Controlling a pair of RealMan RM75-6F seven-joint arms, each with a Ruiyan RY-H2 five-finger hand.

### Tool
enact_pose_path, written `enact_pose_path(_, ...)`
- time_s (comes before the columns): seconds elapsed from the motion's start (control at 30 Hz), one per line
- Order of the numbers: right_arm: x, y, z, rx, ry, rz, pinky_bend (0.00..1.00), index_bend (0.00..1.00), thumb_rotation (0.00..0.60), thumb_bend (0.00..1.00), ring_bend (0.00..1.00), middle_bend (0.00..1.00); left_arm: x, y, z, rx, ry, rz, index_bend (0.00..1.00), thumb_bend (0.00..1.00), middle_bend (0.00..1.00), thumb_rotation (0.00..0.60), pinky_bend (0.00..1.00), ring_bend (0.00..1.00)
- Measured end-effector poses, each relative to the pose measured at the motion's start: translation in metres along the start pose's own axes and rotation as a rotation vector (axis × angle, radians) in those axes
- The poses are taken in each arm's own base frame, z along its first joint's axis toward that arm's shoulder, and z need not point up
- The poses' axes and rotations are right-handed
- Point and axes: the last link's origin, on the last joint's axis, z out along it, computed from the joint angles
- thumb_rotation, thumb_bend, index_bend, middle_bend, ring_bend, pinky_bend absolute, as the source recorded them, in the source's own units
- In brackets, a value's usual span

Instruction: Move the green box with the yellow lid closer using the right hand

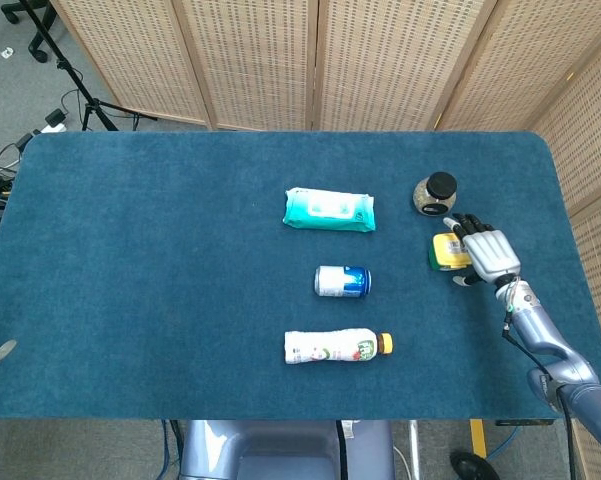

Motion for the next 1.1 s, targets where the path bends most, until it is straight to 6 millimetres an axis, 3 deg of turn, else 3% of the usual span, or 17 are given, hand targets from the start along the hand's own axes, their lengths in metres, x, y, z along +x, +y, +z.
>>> enact_pose_path(0.13, -0.002, -0.003, 0.004, 0.001, 0.016, -0.001, 0.37, 0.40, 0.600, 0.52, 0.42, 0.46, -0.001, 0.000, 0.000, -0.001, -0.004, 0.001, 0.00, 0.00, 0.00, 0.600, 0.00, 0.00)
enact_pose_path(0.23, -0.004, -0.004, 0.006, 0.005, 0.024, 0.006, 0.37, 0.48, 0.600, 0.59, 0.47, 0.54, -0.001, 0.001, 0.001, -0.002, -0.005, 0.001, 0.00, 0.00, 0.00, 0.600, 0.00, 0.00)
enact_pose_path(0.53, 0.005, -0.004, -0.002, 0.060, 0.097, 0.042, 0.37, 0.51, 0.600, 0.70, 0.48, 0.56, 0.001, 0.000, 0.000, -0.004, -0.001, -0.005, 0.00, 0.00, 0.00, 0.600, 0.00, 0.00)
enact_pose_path(0.77, 0.024, -0.001, -0.029, 0.151, 0.052, 0.096, 0.37, 0.52, 0.600, 0.76, 0.48, 0.56, 0.001, 0.002, -0.002, -0.017, -0.001, -0.005, 0.00, 0.00, 0.00, 0.600, 0.00, 0.00)
enact_pose_path(0.93, 0.036, -0.005, -0.058, 0.187, -0.112, 0.109, 0.37, 0.53, 0.600, 0.94, 0.48, 0.58, 0.001, 0.002, -0.003, -0.019, -0.003, -0.007, 0.00, 0.00, 0.00, 0.600, 0.00, 0.00)
enact_pose_path(1.1, 0.041, -0.007, -0.079, 0.163, -0.303, 0.074, 0.37, 0.54, 0.600, 0.98, 0.46, 0.57, 0.001, 0.003, -0.004, -0.021, -0.003, -0.005, 0.00, 0.00, 0.00, 0.600, 0.00, 0.00)
